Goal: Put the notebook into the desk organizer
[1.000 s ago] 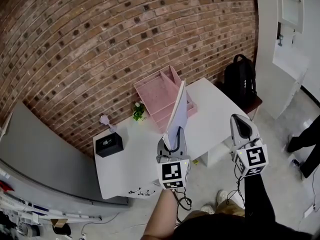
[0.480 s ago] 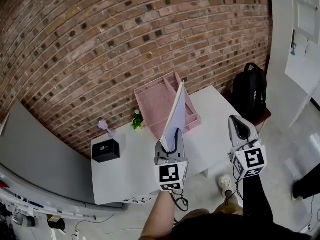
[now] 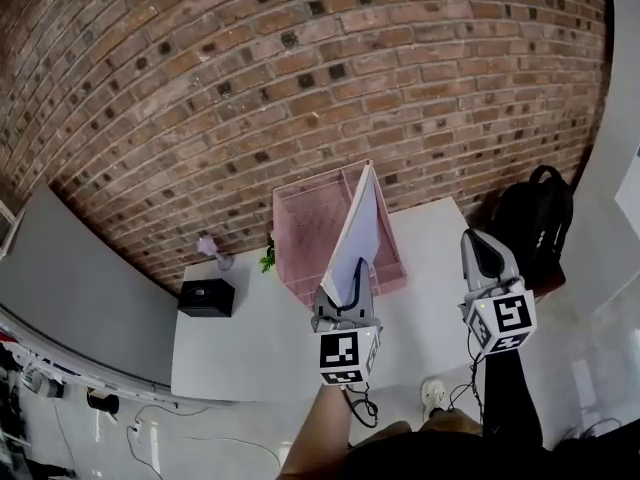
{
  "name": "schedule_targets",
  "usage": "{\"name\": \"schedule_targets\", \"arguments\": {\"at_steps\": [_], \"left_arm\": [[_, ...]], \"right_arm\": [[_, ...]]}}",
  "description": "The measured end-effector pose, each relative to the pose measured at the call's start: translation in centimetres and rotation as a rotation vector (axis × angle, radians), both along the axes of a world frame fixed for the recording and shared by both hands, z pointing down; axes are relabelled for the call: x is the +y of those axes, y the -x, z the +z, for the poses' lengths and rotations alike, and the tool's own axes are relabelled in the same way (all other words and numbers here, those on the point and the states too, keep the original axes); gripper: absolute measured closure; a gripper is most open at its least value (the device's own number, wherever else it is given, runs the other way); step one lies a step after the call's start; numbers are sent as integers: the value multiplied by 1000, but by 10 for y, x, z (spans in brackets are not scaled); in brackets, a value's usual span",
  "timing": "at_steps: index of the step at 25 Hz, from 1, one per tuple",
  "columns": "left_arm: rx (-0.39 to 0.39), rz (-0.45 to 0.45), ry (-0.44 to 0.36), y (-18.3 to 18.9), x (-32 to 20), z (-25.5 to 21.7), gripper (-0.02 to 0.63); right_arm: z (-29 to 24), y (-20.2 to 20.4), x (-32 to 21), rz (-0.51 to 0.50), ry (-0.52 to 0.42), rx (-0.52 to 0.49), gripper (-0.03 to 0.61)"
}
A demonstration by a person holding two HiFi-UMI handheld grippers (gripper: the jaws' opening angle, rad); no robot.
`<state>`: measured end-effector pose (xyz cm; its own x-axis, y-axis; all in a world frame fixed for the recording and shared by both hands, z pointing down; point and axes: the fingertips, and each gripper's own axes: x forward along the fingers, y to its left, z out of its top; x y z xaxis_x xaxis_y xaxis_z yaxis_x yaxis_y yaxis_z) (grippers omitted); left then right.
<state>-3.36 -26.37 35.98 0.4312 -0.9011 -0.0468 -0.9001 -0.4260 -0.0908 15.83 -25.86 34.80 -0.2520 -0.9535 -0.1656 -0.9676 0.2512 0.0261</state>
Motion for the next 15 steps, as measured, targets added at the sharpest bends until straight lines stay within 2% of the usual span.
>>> {"name": "schedule_targets", "arguments": {"at_steps": [6,15], "left_arm": [[-3,-90,23,-16,-44,4,577],[4,-232,65,-23,-89,13,577]], "right_arm": [[12,-9,-63,-123,26,-12,577],[23,-25,-125,-220,43,-37,577]]}}
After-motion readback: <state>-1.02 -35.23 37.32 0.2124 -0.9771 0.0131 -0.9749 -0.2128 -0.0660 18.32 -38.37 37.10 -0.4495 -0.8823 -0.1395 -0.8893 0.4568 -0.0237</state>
